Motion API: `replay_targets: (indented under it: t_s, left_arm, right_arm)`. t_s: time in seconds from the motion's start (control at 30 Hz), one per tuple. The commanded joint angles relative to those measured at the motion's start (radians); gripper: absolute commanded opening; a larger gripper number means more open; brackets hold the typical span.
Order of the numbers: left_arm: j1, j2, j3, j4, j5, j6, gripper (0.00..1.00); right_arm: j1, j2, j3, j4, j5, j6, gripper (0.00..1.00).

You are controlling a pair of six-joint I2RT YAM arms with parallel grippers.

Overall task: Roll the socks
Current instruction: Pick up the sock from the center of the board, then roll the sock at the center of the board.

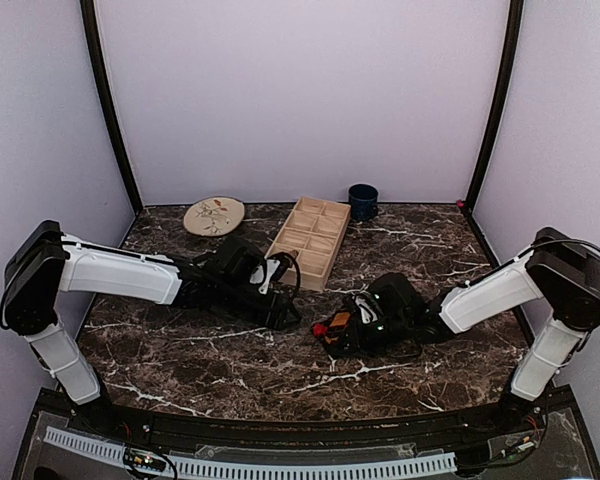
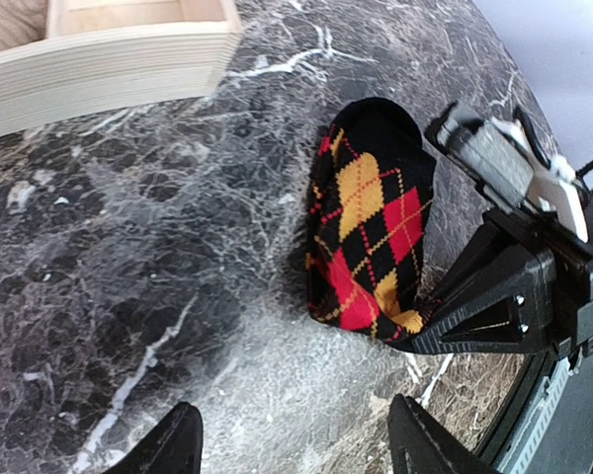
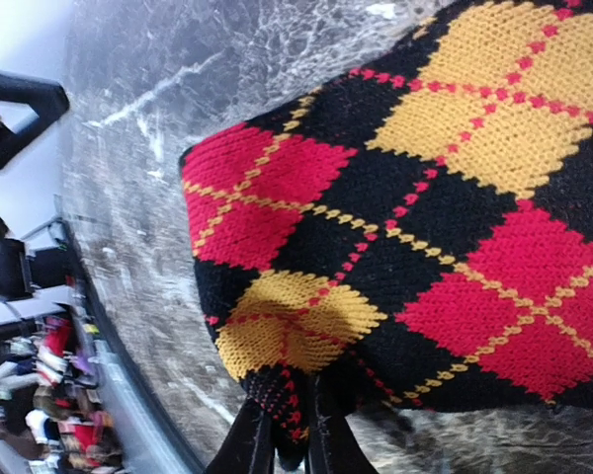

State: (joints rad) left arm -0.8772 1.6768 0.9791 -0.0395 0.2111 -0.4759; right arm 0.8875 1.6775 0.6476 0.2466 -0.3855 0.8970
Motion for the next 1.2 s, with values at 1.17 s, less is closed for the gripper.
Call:
replay_targets:
  t_s: [1.17]
  left_arm:
    - [-0.087,0.185,0.213,-0.056,0.038,0.192,0.67]
  right_arm:
    - [-0.134,0.266,-0.29,1.065,-0.341,0.776,0.08]
